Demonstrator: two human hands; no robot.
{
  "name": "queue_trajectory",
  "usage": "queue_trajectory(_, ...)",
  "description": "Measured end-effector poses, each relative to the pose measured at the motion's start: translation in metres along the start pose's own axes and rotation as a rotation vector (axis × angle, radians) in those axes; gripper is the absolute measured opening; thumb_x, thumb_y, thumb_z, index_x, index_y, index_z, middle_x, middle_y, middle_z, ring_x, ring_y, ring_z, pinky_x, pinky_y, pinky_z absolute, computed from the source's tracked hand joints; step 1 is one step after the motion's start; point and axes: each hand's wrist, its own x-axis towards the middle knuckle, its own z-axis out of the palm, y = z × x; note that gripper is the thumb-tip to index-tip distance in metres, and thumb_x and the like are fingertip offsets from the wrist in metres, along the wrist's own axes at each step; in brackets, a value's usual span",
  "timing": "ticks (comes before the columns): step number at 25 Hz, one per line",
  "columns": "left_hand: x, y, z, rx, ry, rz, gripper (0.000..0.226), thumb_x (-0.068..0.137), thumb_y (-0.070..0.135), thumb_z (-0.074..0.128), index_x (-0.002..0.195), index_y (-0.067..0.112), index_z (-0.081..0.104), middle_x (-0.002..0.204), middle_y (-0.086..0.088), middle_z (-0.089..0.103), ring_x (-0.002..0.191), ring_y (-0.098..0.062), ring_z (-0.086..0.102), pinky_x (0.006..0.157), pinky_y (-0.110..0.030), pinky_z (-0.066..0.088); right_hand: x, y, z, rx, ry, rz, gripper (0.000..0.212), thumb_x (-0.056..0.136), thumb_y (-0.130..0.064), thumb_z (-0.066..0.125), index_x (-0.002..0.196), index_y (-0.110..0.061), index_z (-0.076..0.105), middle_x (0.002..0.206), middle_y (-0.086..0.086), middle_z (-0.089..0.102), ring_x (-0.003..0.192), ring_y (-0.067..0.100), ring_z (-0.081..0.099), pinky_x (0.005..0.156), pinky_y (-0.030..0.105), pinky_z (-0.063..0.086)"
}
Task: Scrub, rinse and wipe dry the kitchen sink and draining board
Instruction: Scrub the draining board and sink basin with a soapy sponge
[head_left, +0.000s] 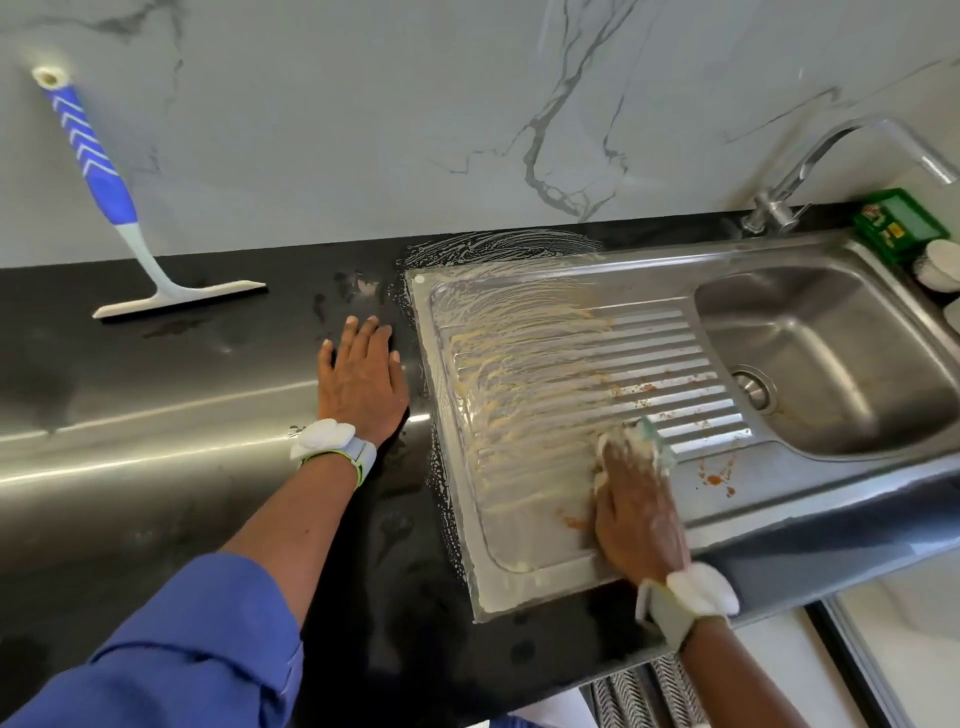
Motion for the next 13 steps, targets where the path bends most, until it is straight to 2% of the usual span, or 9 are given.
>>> queue_trajectory(1, -0.002, 0.003, 0.0, -0.004, -0.013, -0.001, 0.045, 0.106, 0.028, 0.04, 0.147, 0.012, 0.05, 0.16, -0.007, 0.044, 0.155, -0.027, 0.027, 0.124, -0.054, 0.02, 0.018, -0.005, -0.003, -0.006, -0.003, 0.137, 0.055, 0.103, -0.029, 0.03, 0.152, -0.006, 0.036, 0.16, 0.017, 0.032, 0.149, 0.037, 0.027, 0.12, 0.053, 0.023)
queue_trajectory(2, -0.003, 0.004, -0.002, -0.014, -0.037, -0.002, 0.046, 0.107, 0.027, 0.039, 0.149, 0.011, 0.049, 0.161, -0.007, 0.042, 0.155, -0.027, 0.026, 0.125, -0.053, 0.019, 0.024, -0.02, 0.002, 0.016, 0.014, 0.11, 0.052, 0.106, -0.029, 0.026, 0.151, -0.005, 0.036, 0.157, 0.019, 0.036, 0.145, 0.04, 0.034, 0.12, 0.049, 0.022)
queue_trajectory(4, -0.009, 0.007, -0.004, -0.022, -0.075, -0.015, 0.048, 0.107, 0.026, 0.037, 0.151, 0.01, 0.046, 0.163, -0.008, 0.039, 0.156, -0.028, 0.024, 0.126, -0.051, 0.017, 0.001, -0.059, 0.019, -0.003, -0.026, -0.207, 0.049, 0.107, -0.027, 0.023, 0.149, -0.006, 0.037, 0.153, 0.017, 0.043, 0.139, 0.038, 0.045, 0.118, 0.046, 0.029)
queue_trajectory(6, -0.02, 0.007, -0.005, -0.016, -0.07, -0.022, 0.048, 0.107, 0.027, 0.036, 0.152, 0.01, 0.045, 0.164, -0.009, 0.038, 0.156, -0.028, 0.024, 0.127, -0.05, 0.017, -0.032, -0.065, 0.011, -0.011, -0.196, -0.476, 0.05, 0.104, -0.031, 0.031, 0.151, -0.015, 0.039, 0.157, 0.005, 0.04, 0.145, 0.025, 0.038, 0.119, 0.043, 0.032)
queue_trajectory(7, -0.027, 0.007, -0.005, -0.016, -0.068, -0.016, 0.048, 0.107, 0.027, 0.036, 0.152, 0.01, 0.045, 0.163, -0.009, 0.038, 0.156, -0.028, 0.025, 0.127, -0.05, 0.018, -0.032, -0.049, 0.004, -0.019, -0.201, -0.468, 0.051, 0.102, -0.032, 0.033, 0.151, -0.017, 0.04, 0.156, 0.004, 0.042, 0.143, 0.024, 0.041, 0.118, 0.043, 0.035)
queue_trajectory(9, -0.041, 0.007, -0.005, -0.015, -0.056, -0.017, 0.048, 0.107, 0.029, 0.037, 0.151, 0.011, 0.046, 0.163, -0.008, 0.039, 0.155, -0.028, 0.026, 0.127, -0.049, 0.018, -0.009, -0.013, -0.005, -0.006, -0.111, -0.163, 0.056, 0.097, -0.034, 0.03, 0.147, -0.014, 0.044, 0.149, 0.011, 0.049, 0.135, 0.033, 0.049, 0.111, 0.048, 0.042)
queue_trajectory(10, -0.043, 0.009, -0.005, -0.008, -0.048, -0.015, 0.048, 0.107, 0.029, 0.037, 0.151, 0.011, 0.047, 0.162, -0.008, 0.04, 0.155, -0.028, 0.027, 0.127, -0.049, 0.018, 0.009, -0.002, -0.007, -0.073, -0.055, -0.017, 0.06, 0.094, -0.035, 0.027, 0.146, -0.011, 0.045, 0.151, 0.015, 0.046, 0.137, 0.039, 0.045, 0.11, 0.053, 0.041)
queue_trajectory(11, -0.043, 0.011, -0.004, -0.002, -0.045, -0.017, 0.048, 0.107, 0.029, 0.038, 0.151, 0.011, 0.047, 0.162, -0.008, 0.04, 0.155, -0.029, 0.027, 0.127, -0.049, 0.018, 0.023, -0.007, -0.007, -0.114, -0.041, 0.023, 0.064, 0.093, -0.034, 0.025, 0.147, -0.007, 0.045, 0.153, 0.018, 0.042, 0.139, 0.044, 0.04, 0.109, 0.057, 0.039)
queue_trajectory(13, -0.042, 0.011, -0.006, 0.0, -0.066, -0.021, 0.047, 0.107, 0.028, 0.038, 0.151, 0.011, 0.048, 0.162, -0.008, 0.041, 0.155, -0.03, 0.027, 0.127, -0.049, 0.018, 0.007, -0.039, 0.006, -0.194, -0.15, -0.207, 0.061, 0.096, -0.029, 0.027, 0.149, 0.0, 0.039, 0.156, 0.024, 0.036, 0.141, 0.05, 0.034, 0.11, 0.062, 0.035)
